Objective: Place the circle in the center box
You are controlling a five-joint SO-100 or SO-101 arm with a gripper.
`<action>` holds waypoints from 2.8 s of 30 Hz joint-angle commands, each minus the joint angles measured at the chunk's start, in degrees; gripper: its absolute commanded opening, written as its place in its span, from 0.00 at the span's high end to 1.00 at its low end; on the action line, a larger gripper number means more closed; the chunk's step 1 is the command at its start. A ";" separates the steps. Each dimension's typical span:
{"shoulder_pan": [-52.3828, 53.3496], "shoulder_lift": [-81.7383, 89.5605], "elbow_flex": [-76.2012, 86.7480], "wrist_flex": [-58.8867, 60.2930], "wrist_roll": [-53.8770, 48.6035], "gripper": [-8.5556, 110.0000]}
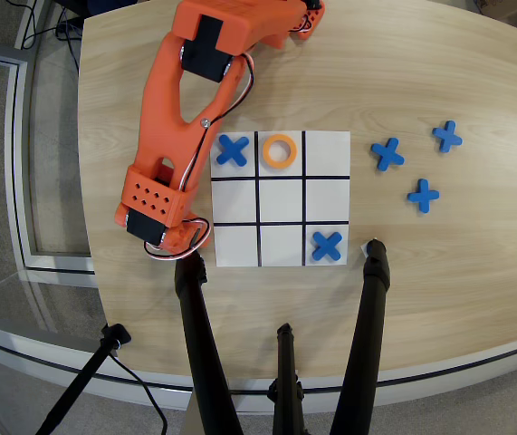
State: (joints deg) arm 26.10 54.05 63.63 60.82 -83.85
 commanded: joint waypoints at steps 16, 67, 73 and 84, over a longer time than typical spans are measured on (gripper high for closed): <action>0.18 -2.99 -5.01 -0.18 -0.35 0.74; -1.14 -1.49 -4.04 21.09 -0.44 0.74; -0.44 -2.20 -3.87 20.13 -0.44 0.79; -0.26 -2.90 -3.87 20.48 -0.26 0.88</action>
State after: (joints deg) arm 25.31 50.80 60.03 80.60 -84.02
